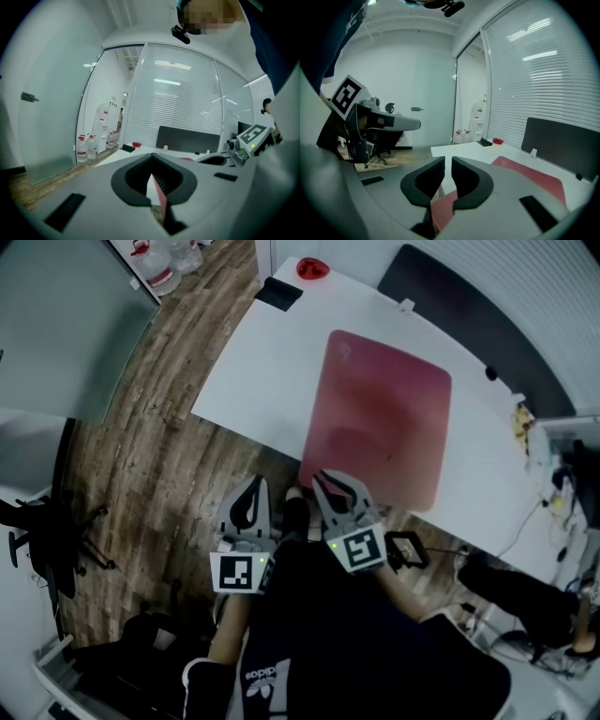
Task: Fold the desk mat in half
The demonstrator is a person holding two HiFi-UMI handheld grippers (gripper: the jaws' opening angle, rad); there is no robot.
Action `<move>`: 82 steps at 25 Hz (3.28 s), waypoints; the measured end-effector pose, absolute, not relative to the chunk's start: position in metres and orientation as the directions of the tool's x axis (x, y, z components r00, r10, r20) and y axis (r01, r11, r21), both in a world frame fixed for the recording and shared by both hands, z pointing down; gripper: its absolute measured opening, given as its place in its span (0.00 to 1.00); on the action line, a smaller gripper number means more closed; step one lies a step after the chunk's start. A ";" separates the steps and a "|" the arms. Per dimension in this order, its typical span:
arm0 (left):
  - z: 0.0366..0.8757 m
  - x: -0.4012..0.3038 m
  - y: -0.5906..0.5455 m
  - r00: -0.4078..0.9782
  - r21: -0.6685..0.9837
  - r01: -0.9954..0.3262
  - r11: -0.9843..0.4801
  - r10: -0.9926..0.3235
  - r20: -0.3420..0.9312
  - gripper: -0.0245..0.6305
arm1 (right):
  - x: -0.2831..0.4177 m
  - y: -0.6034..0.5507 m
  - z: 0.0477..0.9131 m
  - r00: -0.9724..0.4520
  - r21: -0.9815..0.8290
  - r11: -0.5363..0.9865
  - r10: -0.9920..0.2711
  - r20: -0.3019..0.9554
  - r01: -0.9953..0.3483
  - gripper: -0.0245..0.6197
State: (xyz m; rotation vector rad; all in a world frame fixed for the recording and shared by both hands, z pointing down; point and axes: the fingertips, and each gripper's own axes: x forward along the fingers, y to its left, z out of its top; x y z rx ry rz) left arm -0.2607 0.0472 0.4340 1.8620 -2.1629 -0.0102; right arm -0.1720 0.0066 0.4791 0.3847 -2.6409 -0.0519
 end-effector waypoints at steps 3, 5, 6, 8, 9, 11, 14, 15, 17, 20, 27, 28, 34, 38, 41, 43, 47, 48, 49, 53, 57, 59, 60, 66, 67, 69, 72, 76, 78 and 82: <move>0.437 -0.262 0.052 -0.140 0.190 -0.964 0.184 -0.964 0.225 0.04 | -0.175 0.011 0.496 -0.833 0.109 0.967 -0.252 0.492 -0.229 0.19; 0.439 -0.263 0.055 -0.150 0.192 -0.962 0.196 -0.961 0.232 0.04 | -0.176 0.017 0.511 -0.814 0.117 0.973 -0.230 0.533 -0.199 0.21; 0.440 -0.264 0.057 -0.154 0.194 -0.960 0.202 -0.960 0.236 0.04 | -0.177 0.019 0.520 -0.804 0.123 0.976 -0.219 0.552 -0.181 0.22; 0.444 -0.264 0.061 -0.161 0.198 -0.957 0.213 -0.956 0.247 0.04 | -0.179 0.025 0.535 -0.786 0.133 0.980 -0.198 0.585 -0.148 0.24; 0.446 -0.265 0.062 -0.165 0.199 -0.955 0.219 -0.953 0.255 0.04 | -0.179 0.027 0.542 -0.778 0.137 0.982 -0.189 0.599 -0.133 0.25; 0.453 -0.265 0.068 -0.167 0.193 -0.955 0.226 -0.946 0.278 0.04 | -0.180 0.031 0.558 -0.766 0.148 0.983 -0.178 0.618 -0.109 0.30; 0.465 -0.263 0.077 -0.171 0.177 -0.956 0.235 -0.933 0.316 0.04 | -0.179 0.035 0.579 -0.744 0.161 0.983 -0.172 0.645 -0.088 0.33; 0.469 -0.263 0.080 -0.173 0.178 -0.954 0.241 -0.929 0.327 0.04 | -0.179 0.035 0.585 -0.740 0.170 0.982 -0.179 0.648 -0.088 0.34; 0.477 -0.260 0.084 -0.174 0.182 -0.951 0.249 -0.921 0.349 0.04 | -0.180 0.033 0.596 -0.735 0.218 0.972 -0.211 0.645 -0.088 0.34; 0.486 -0.256 0.088 -0.170 0.187 -0.949 0.255 -0.910 0.379 0.04 | -0.179 0.029 0.614 -0.710 0.320 0.945 -0.266 0.652 -0.060 0.34; 0.498 -0.255 0.097 -0.192 0.205 -0.933 0.296 -0.890 0.413 0.04 | -0.177 0.033 0.642 -0.675 0.346 0.938 -0.268 0.688 -0.020 0.34; 0.496 -0.255 0.095 -0.200 0.218 -0.927 0.306 -0.893 0.402 0.04 | -0.176 0.034 0.646 -0.668 0.357 0.934 -0.271 0.693 -0.009 0.34; 0.494 -0.256 0.092 -0.202 0.230 -0.923 0.308 -0.898 0.391 0.04 | -0.174 0.029 0.659 -0.640 0.475 0.877 -0.322 0.698 0.077 0.34; 0.493 -0.255 0.090 -0.189 0.235 -0.926 0.295 -0.902 0.388 0.04 | -0.172 0.029 0.660 -0.623 0.536 0.833 -0.346 0.701 0.140 0.34; 0.492 -0.256 0.087 -0.183 0.236 -0.928 0.287 -0.906 0.383 0.04 | -0.169 0.028 0.662 -0.613 0.569 0.804 -0.365 0.701 0.171 0.35; 0.493 -0.257 0.087 -0.177 0.229 -0.932 0.281 -0.903 0.392 0.04 | -0.169 0.027 0.661 -0.610 0.574 0.801 -0.372 0.699 0.170 0.35; 0.493 -0.257 0.087 -0.167 0.225 -0.936 0.269 -0.906 0.388 0.04 | -0.171 0.024 0.658 -0.615 0.549 0.827 -0.372 0.695 0.121 0.35; 0.494 -0.257 0.088 -0.161 0.216 -0.941 0.261 -0.906 0.392 0.04 | -0.171 0.024 0.656 -0.618 0.542 0.834 -0.371 0.693 0.106 0.35; 0.494 -0.258 0.088 -0.161 0.217 -0.941 0.261 -0.906 0.392 0.04 | -0.171 0.024 0.655 -0.622 0.534 0.840 -0.369 0.690 0.094 0.35; 0.490 -0.263 0.085 -0.169 0.245 -0.931 0.272 -0.913 0.371 0.04 | -0.173 0.025 0.644 -0.643 0.498 0.866 -0.357 0.678 0.045 0.35; 0.489 -0.262 0.081 -0.144 0.240 -0.940 0.243 -0.919 0.368 0.04 | -0.172 0.028 0.632 -0.665 0.468 0.884 -0.348 0.660 0.002 0.28; 0.485 -0.261 0.075 -0.134 0.251 -0.940 0.231 -0.927 0.351 0.04 | -0.172 0.030 0.626 -0.669 0.458 0.889 -0.346 0.658 -0.009 0.23; 0.484 -0.261 0.072 -0.127 0.254 -0.941 0.223 -0.930 0.346 0.04 | -0.172 0.031 0.623 -0.670 0.453 0.892 -0.346 0.657 -0.016 0.20; 0.477 -0.257 0.055 -0.085 0.264 -0.948 0.176 -0.943 0.322 0.04 | -0.168 0.020 0.605 -0.685 0.425 0.899 -0.378 0.623 -0.109 0.07; 0.476 -0.256 0.052 -0.079 0.267 -0.949 0.169 -0.945 0.318 0.04 | -0.168 0.016 0.602 -0.685 0.416 0.901 -0.379 0.622 -0.122 0.07; 0.474 -0.254 0.046 -0.065 0.271 -0.950 0.156 -0.947 0.315 0.04 | -0.168 0.010 0.597 -0.684 0.394 0.908 -0.377 0.625 -0.141 0.07; 0.477 -0.250 0.042 -0.029 0.242 -0.964 0.113 -0.945 0.325 0.04 | -0.167 0.001 0.587 -0.691 0.366 0.913 -0.381 0.615 -0.179 0.07; 0.476 -0.247 0.032 -0.003 0.221 -0.972 0.079 -0.946 0.324 0.04 | -0.165 -0.015 0.574 -0.695 0.353 0.910 -0.398 0.599 -0.217 0.07; 0.471 -0.245 0.025 0.002 0.221 -0.973 0.072 -0.948 0.317 0.04 | -0.163 -0.022 0.570 -0.695 0.353 0.906 -0.409 0.592 -0.233 0.07; 0.462 -0.239 0.010 0.016 0.218 -0.975 0.048 -0.959 0.285 0.04 | -0.157 -0.037 0.560 -0.692 0.369 0.893 -0.436 0.576 -0.256 0.06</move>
